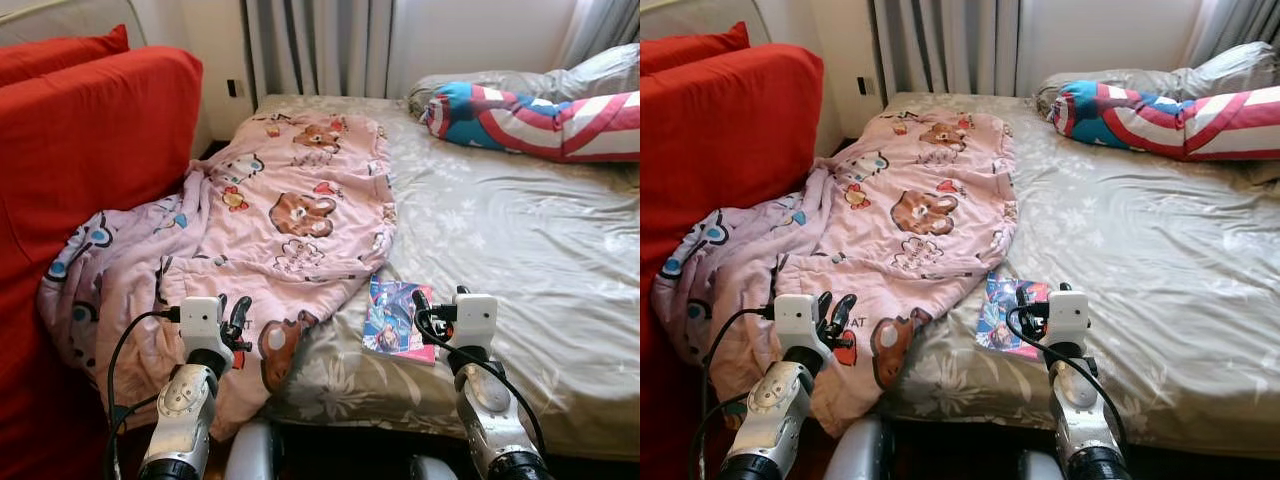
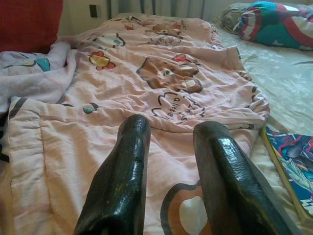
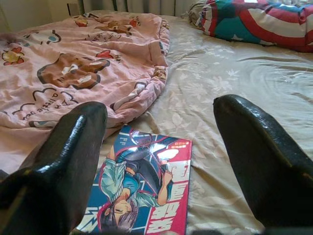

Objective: Clean up the room

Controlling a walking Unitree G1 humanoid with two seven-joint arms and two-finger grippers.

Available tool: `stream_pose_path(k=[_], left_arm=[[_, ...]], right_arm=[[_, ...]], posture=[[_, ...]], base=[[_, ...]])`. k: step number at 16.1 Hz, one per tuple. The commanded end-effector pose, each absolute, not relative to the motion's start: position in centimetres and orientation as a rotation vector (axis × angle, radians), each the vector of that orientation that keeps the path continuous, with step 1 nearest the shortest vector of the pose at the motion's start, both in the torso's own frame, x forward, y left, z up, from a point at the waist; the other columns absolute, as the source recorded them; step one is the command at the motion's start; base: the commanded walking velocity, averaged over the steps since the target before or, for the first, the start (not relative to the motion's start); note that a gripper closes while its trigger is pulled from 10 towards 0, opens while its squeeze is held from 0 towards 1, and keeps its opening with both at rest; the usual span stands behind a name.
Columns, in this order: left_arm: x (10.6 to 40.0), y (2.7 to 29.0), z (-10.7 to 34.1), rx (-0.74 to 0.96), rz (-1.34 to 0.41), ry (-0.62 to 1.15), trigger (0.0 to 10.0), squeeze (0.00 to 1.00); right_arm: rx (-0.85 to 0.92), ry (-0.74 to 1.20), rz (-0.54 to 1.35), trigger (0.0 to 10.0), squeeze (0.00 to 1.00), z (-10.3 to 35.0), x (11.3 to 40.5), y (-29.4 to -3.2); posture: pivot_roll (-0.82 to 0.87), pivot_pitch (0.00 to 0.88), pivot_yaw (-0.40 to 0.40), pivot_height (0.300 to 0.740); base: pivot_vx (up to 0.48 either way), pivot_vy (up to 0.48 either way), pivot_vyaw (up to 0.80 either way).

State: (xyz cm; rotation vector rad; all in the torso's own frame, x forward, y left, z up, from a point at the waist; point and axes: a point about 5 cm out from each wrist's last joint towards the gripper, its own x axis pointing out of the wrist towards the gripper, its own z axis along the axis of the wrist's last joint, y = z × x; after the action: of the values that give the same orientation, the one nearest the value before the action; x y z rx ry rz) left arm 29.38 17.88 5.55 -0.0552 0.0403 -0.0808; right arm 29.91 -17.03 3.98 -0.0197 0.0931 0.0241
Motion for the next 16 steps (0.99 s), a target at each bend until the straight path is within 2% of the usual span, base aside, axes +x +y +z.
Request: stream_pose_path(k=[1,4,5,8,9,16], left_arm=[[29.44,17.91,5.74,-0.049,-0.087,0.041,10.0,0.0],[29.44,17.89,5.73,-0.045,-0.09,0.044,10.0,0.0],[29.45,17.91,5.74,-0.044,-0.09,0.045,10.0,0.0],[29.47,17.92,5.73,-0.044,-0.091,0.046,10.0,0.0],[29.51,17.92,5.74,-0.045,-0.092,0.046,10.0,0.0],[29.56,17.9,5.8,-0.045,-0.096,0.043,10.0,0.0]], right_arm=[[-0.02,0.082,0.032,10.0,0.0,4.21,30.05,-16.89],[-0.034,0.088,0.046,10.0,0.0,4.08,29.97,-16.66],[-0.047,0.088,0.056,10.0,0.0,4.06,29.94,-16.55],[-0.051,0.087,0.063,10.0,0.0,4.02,29.9,-16.43],[-0.006,0.092,0.04,10.0,0.0,3.92,29.87,-16.58],[-0.012,0.11,0.026,10.0,0.0,3.69,29.85,-16.82]], posture=[[-0.02,0.016,0.023,0.598],[-0.02,0.017,0.024,0.598],[-0.02,0.017,0.024,0.598],[-0.02,0.017,0.025,0.598],[-0.02,0.018,0.025,0.598],[-0.02,0.019,0.026,0.598]], base=[[0.0,0.0,0.0],[0.0,0.0,0.0],[0.289,0.0,0.0],[0.324,0.0,0.73],[0.326,0.0,0.0],[0.279,0.0,0.0]])
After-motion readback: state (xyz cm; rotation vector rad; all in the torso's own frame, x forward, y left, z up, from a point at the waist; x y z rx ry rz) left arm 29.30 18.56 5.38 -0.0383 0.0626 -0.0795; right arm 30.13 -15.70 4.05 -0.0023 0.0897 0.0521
